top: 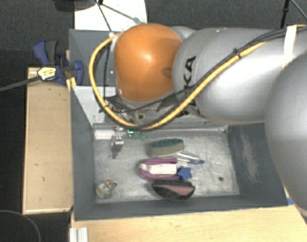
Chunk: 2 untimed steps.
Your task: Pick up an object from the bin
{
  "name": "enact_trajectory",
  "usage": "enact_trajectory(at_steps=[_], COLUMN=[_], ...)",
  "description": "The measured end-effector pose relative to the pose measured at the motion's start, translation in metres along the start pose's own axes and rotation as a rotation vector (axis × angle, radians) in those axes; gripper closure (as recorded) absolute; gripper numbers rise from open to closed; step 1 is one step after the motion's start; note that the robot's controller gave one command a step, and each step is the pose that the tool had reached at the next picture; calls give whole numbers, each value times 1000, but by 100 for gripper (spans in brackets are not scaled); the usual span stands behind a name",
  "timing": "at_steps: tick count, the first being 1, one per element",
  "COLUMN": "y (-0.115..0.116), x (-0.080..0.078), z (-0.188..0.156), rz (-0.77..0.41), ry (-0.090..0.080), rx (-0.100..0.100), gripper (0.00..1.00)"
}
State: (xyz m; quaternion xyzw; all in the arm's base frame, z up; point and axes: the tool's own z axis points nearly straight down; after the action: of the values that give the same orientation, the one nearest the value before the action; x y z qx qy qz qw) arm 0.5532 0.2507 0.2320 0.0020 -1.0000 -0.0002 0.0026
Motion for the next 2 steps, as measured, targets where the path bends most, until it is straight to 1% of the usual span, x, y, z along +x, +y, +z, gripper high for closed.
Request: enact_trajectory(at_steps=[1,2], y=[-50,-134], x=[40,53], z=[117,162], rz=[-208,-286], ry=[1,-11], rx=[3,-2], gripper=[0,0])
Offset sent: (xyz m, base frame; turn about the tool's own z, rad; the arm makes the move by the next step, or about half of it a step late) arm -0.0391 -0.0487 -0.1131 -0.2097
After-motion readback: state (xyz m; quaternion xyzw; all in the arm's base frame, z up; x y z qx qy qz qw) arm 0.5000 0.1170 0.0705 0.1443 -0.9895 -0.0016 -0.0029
